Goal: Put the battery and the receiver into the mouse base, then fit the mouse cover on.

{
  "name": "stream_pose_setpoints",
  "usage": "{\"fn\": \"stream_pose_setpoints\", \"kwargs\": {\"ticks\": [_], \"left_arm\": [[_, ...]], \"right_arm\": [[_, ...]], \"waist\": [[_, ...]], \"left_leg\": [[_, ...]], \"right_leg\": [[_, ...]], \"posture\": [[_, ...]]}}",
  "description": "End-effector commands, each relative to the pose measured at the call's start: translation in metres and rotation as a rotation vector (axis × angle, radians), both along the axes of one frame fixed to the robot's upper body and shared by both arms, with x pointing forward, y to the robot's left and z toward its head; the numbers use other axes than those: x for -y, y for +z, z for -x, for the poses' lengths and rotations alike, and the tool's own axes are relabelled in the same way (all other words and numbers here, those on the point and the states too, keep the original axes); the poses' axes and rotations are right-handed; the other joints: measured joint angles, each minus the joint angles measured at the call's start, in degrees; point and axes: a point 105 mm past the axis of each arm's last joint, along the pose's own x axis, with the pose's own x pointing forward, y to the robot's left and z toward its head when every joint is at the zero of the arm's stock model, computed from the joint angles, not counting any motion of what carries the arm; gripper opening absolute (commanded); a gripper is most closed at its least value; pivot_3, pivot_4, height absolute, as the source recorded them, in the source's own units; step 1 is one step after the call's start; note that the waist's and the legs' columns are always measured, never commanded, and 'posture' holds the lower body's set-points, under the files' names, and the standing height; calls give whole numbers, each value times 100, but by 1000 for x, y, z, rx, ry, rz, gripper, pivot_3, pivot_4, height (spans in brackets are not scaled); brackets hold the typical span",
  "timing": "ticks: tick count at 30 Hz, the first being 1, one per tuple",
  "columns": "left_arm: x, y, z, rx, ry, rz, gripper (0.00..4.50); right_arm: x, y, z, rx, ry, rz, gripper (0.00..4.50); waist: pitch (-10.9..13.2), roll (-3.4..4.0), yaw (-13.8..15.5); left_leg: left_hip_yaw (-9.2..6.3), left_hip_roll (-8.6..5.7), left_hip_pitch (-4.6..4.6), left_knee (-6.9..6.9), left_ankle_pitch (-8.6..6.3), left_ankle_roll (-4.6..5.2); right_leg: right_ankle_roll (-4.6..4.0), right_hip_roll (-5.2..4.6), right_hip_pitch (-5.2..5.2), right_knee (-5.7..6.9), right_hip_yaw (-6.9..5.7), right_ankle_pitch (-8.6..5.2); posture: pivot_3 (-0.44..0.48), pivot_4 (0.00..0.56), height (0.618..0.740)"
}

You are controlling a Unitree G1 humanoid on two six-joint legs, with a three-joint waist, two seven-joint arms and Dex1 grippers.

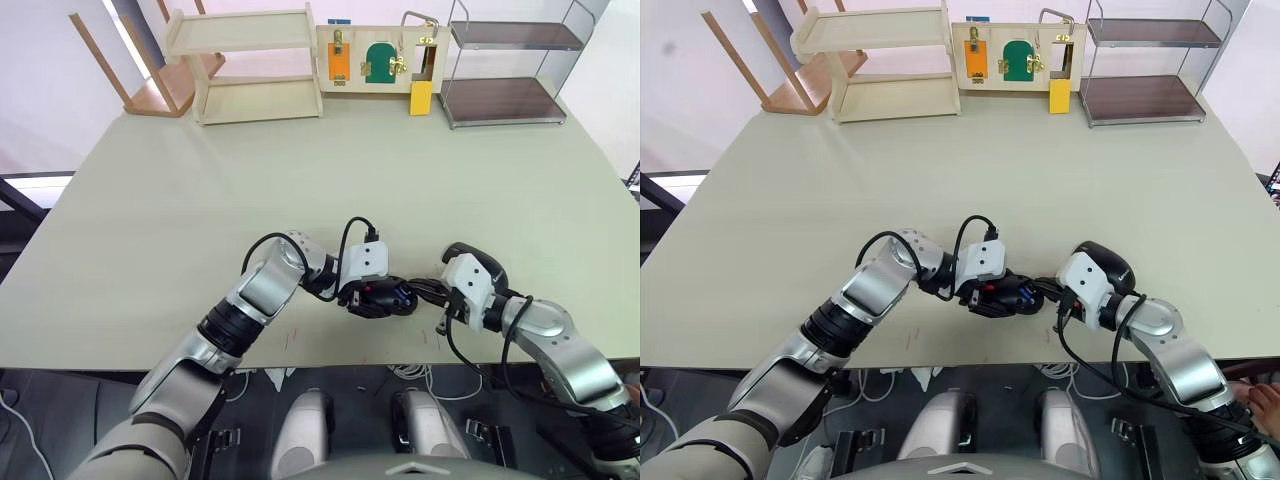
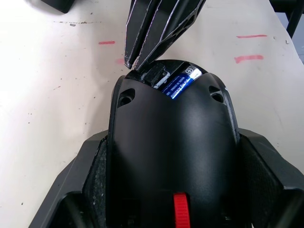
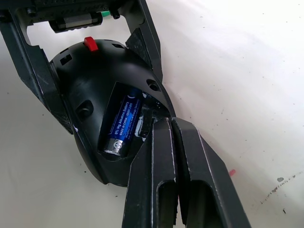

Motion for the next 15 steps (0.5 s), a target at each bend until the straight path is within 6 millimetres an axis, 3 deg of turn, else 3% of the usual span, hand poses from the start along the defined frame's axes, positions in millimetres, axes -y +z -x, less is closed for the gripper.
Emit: {"fn": "stream_pose_setpoints", "kwargs": {"ticks": [1,8,15], "left_arm": [[-4,-10,5,-43,6,-31,3023],[-5,-10,5,-43,7,-34,3023],[-8,-11,3,-32,50,-41,3023]], "right_arm": [[4,-18,5,-60,-13,23,89],[11,3,-5,53,-60,-49,89],[28,22,6,69,-113,-153,89]], "waist": [[-4,-4,0],[-5,-6,1],[-4,-5,3]], "left_leg": [[-1,0,0,0,0,0],[-1,0,-1,0,0,0],[-2,0,-4,0,0,0]], "right_leg": [[-1,0,0,0,0,0],[0,0,-1,1,-1,-2],[0,0,-4,3,-1,-2]], "posture": [[0,150,740],[0,150,740],[0,150,740]]}}
